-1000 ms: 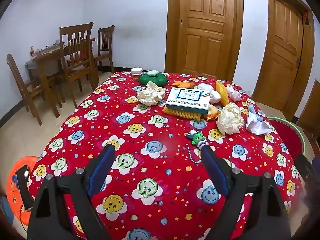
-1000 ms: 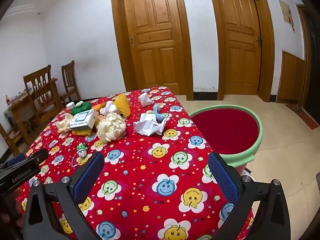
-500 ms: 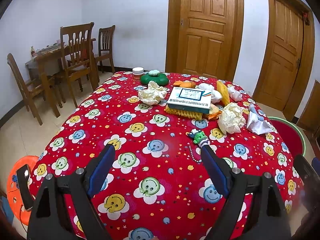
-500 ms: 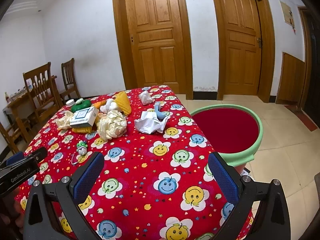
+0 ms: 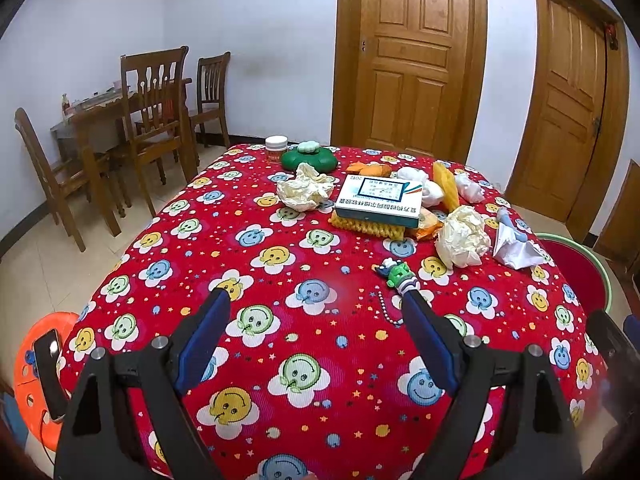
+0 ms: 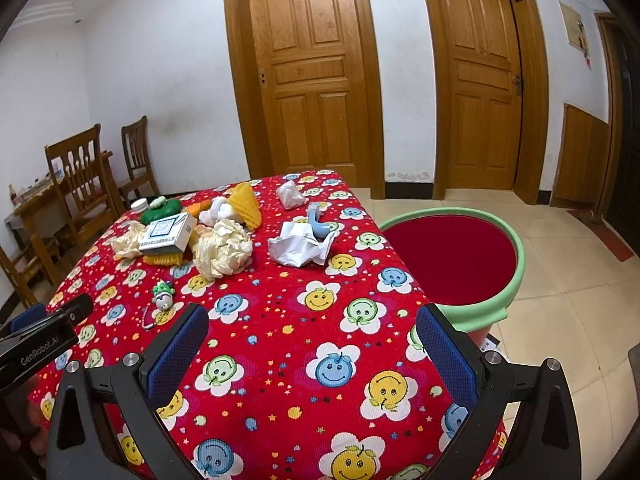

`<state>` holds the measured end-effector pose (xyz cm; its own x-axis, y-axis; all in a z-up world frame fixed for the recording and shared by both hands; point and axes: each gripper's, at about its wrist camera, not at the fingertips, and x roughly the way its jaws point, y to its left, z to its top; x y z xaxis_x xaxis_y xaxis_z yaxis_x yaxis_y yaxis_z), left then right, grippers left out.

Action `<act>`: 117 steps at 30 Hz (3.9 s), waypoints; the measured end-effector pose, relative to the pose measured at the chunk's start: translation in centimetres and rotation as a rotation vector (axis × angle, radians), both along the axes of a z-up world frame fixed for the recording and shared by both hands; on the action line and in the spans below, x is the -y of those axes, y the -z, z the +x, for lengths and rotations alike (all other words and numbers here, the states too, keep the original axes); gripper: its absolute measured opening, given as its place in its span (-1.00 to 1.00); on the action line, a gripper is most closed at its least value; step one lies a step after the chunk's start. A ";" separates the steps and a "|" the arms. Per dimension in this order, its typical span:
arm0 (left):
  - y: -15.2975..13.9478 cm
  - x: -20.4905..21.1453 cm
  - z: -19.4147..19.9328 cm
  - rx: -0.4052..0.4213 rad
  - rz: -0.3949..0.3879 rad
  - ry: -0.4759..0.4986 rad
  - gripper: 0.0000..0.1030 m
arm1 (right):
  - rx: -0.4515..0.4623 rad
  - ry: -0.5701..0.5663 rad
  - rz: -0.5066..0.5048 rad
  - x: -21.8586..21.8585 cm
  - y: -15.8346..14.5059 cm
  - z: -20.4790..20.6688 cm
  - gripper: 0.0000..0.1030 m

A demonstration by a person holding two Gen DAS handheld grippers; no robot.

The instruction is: Collect trash

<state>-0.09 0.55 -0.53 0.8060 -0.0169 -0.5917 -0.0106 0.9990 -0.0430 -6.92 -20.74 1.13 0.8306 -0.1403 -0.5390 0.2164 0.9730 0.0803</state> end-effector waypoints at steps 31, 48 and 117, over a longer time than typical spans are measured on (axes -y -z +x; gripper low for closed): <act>-0.3 0.4 -0.4 0.010 0.012 -0.009 0.70 | 0.009 0.006 0.008 0.3 -0.2 -0.3 0.99; -1.1 -0.8 0.5 0.007 -0.012 -0.009 0.70 | 0.011 0.004 0.007 0.3 -0.7 0.0 0.99; -0.6 -1.9 17.0 -0.166 -0.167 0.176 -0.39 | -0.264 -0.115 0.152 2.6 3.7 15.3 -0.37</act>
